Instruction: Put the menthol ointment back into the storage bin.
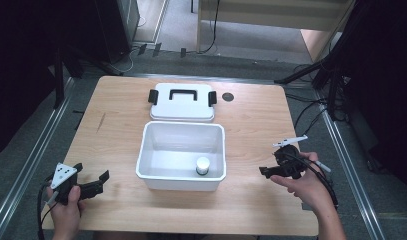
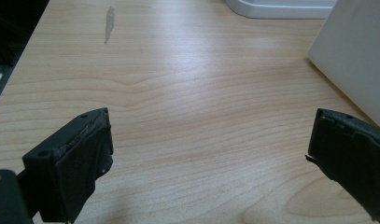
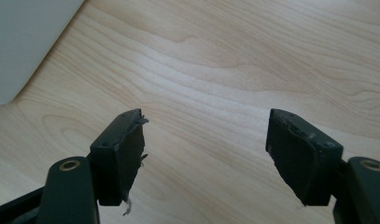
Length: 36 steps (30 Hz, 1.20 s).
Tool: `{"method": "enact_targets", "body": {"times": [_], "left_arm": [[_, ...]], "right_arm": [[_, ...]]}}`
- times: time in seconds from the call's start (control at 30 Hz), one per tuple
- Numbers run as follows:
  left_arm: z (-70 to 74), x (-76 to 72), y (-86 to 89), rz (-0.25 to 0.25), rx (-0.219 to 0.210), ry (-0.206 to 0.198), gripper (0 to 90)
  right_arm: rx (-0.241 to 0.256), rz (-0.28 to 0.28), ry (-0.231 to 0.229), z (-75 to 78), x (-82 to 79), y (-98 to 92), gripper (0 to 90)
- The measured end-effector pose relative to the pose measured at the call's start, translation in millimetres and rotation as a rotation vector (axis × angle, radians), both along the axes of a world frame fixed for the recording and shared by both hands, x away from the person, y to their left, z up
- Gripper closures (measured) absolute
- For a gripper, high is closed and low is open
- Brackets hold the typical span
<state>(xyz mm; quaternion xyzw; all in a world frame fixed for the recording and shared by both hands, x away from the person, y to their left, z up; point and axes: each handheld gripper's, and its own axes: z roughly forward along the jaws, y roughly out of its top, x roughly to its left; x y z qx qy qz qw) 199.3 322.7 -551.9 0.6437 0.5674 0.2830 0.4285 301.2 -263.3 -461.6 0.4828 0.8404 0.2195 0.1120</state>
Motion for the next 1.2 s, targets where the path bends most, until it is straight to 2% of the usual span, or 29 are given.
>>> {"method": "enact_targets", "body": {"times": [0.07,0.13,0.17,0.2,0.27,0.33,0.4,0.43,0.5,0.53,0.57,0.6,0.7,0.73,0.77,0.8,0.83,0.87,0.9,0.93,0.97,1.0,1.03,1.13,1.2], "left_arm": [[0.0,0.1,-0.1,0.0,0.0,0.0,0.6],[0.0,0.1,-0.2,0.0,0.0,0.0,0.6],[-0.1,0.0,-0.3,0.0,0.001,0.0,0.6],[-0.1,0.0,-0.6,-0.001,-0.001,0.0,0.6],[-0.1,0.0,-0.6,0.0,0.0,0.0,0.6],[-0.1,-0.1,-0.7,0.0,0.0,0.0,0.6],[0.0,0.1,-0.7,-0.001,0.002,0.0,0.6],[0.0,0.0,-0.8,0.0,0.003,-0.001,0.6],[0.1,0.0,-0.9,0.0,0.007,0.001,0.6],[0.1,0.1,-1.1,0.0,0.007,0.0,0.6],[0.1,0.1,-1.3,0.0,0.009,0.001,0.6],[0.1,0.1,-1.4,0.0,0.009,0.0,0.6],[0.1,0.1,-1.9,0.002,0.007,-0.001,0.6],[0.1,0.2,-2.0,0.001,0.011,0.0,0.6],[0.2,0.2,-2.6,-0.001,0.02,0.002,0.6],[0.3,0.2,-2.8,-0.003,0.022,0.004,0.6],[0.4,0.4,-3.0,-0.002,0.025,0.007,0.6],[0.4,0.4,-3.0,-0.002,0.025,0.007,0.6],[0.0,0.9,-3.1,-0.002,0.022,0.006,0.6],[0.0,0.9,-3.1,-0.002,0.022,0.006,0.6],[-0.1,0.3,0.5,-0.012,-0.016,0.013,0.6],[-0.1,0.3,0.5,-0.012,-0.016,0.013,0.6],[-0.3,0.1,3.9,-0.004,-0.044,0.012,0.6],[-0.5,0.4,3.5,0.0,-0.042,0.014,0.6],[-0.5,0.5,2.3,-0.005,-0.028,0.015,0.6]], "right_arm": [[0.012,-0.001,-0.039,-6.0,-3.8,-5.3,28.9],[0.012,-0.007,-0.054,-9.0,-5.8,-7.8,28.9],[0.011,-0.014,-0.077,-12.0,-7.4,-10.1,28.8],[0.032,-0.043,-0.117,-17.9,-12.1,-15.6,28.1],[0.044,-0.052,-0.13,-20.2,-13.6,-17.8,28.0],[0.092,-0.081,-0.154,-29.2,-18.4,-24.8,27.7],[0.108,-0.085,-0.189,-37.0,-23.4,-28.7,27.5],[0.131,-0.096,-0.253,-45.5,-31.1,-32.5,29.0],[0.15,-0.096,-0.304,-49.8,-38.7,-35.2,30.0],[0.15,-0.096,-0.304,-49.8,-38.7,-35.2,30.0],[0.197,-0.1,-0.347,-54.6,-47.8,-39.6,30.3],[0.215,-0.107,-0.355,-57.4,-51.5,-42.2,30.3],[0.216,-0.146,-0.405,-65.9,-60.5,-51.4,30.9],[0.216,-0.146,-0.405,-65.9,-60.5,-51.4,30.9],[0.246,-0.178,-0.445,-71.8,-65.1,-59.2,32.0],[0.273,-0.196,-0.461,-74.5,-67.3,-63.1,32.0],[0.302,-0.214,-0.47,-76.7,-68.4,-67.2,31.8],[0.302,-0.214,-0.47,-76.7,-68.4,-67.2,31.8],[0.385,-0.237,-0.462,-79.9,-67.8,-75.9,30.2],[0.41,-0.251,-0.455,-81.0,-67.2,-79.1,29.6],[0.447,-0.277,-0.445,-82.2,-66.9,-83.6,28.3],[0.476,-0.289,-0.443,-82.1,-67.3,-86.7,27.3],[0.499,-0.301,-0.446,-82.1,-68.3,-89.1,27.3],[0.516,-0.318,-0.442,-83.3,-70.1,-92.1,26.8],[0.5,-0.307,-0.443,-83.5,-71.0,-91.0,26.1]]}}
